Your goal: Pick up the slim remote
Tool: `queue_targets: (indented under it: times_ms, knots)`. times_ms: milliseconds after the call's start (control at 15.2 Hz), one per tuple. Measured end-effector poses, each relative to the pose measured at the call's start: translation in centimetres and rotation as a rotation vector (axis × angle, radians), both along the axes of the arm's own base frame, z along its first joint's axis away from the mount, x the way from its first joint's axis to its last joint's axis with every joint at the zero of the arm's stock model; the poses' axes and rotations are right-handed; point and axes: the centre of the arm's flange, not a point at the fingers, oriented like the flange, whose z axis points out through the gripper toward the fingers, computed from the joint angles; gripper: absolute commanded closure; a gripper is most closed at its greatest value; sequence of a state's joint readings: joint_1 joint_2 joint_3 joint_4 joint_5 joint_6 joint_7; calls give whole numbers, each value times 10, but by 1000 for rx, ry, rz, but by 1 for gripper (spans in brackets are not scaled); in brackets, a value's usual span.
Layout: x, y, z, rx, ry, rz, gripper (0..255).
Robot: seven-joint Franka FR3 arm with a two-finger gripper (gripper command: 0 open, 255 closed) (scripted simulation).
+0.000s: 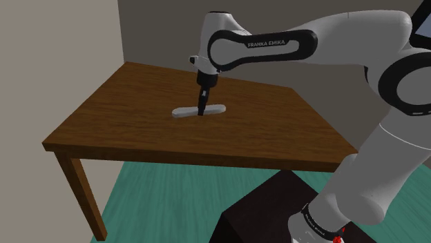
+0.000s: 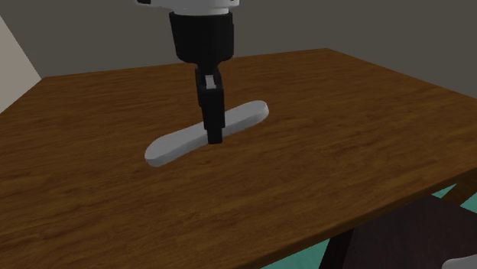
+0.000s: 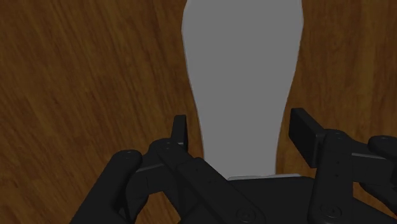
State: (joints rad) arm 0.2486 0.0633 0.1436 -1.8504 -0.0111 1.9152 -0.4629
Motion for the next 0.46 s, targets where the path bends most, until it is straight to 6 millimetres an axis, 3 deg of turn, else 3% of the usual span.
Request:
queue_targets:
  times_ms: [462]
  knots:
    - [-1,0,34,0,0,0,255]
